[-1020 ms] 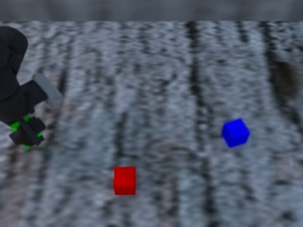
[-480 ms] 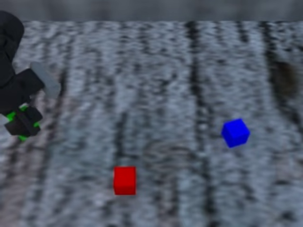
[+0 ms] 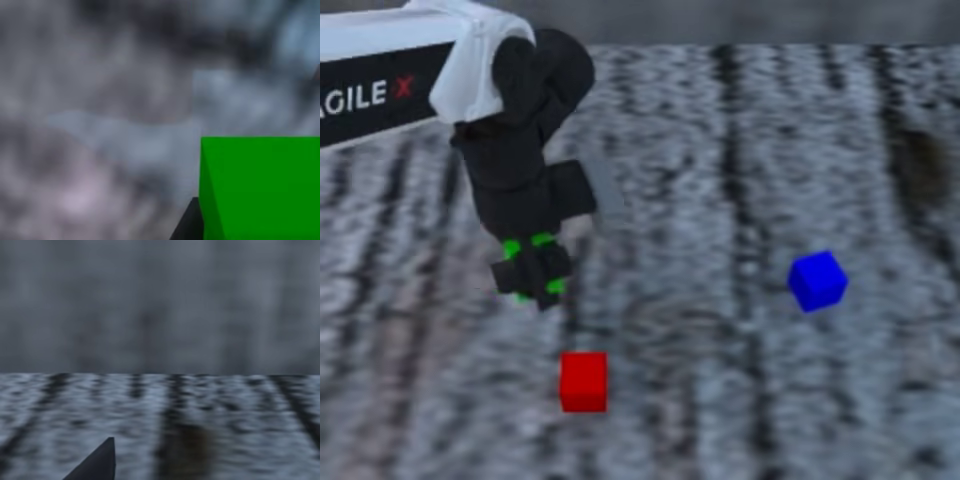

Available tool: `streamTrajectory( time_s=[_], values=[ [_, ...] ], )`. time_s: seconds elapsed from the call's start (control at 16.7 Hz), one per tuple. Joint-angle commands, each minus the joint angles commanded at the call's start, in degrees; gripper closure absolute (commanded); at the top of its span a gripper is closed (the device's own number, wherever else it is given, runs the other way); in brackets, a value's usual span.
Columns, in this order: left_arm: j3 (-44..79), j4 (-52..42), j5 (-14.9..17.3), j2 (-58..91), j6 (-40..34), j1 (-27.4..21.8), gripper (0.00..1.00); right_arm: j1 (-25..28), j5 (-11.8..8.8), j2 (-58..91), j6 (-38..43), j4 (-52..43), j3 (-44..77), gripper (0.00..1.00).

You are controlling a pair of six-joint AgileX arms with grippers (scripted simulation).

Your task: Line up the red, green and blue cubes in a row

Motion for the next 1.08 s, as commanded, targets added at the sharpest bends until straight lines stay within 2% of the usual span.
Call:
streamTrajectory(
  time_s=[0.24, 0.42, 0.78, 1.08],
  values=[
    [5.03, -2.39, 0.08, 2.37, -1.70, -14.55, 1.00, 0.00, 0.00, 0.00, 0.00, 0.00, 0.00, 0.00],
    [7.31, -3.29, 0.06, 3.19, -2.52, -20.06, 1.00, 0.00, 0.00, 0.00, 0.00, 0.00, 0.00, 0.00],
    [7.32, -3.09, 0.06, 3.08, -2.54, -20.52, 1.00, 0.00, 0.00, 0.00, 0.00, 0.00, 0.00, 0.00],
    [2.30, 5.09, 0.07, 6.12, -2.95, -20.41, 1.00, 0.00, 0.00, 0.00, 0.00, 0.00, 0.00, 0.00]
  ],
)
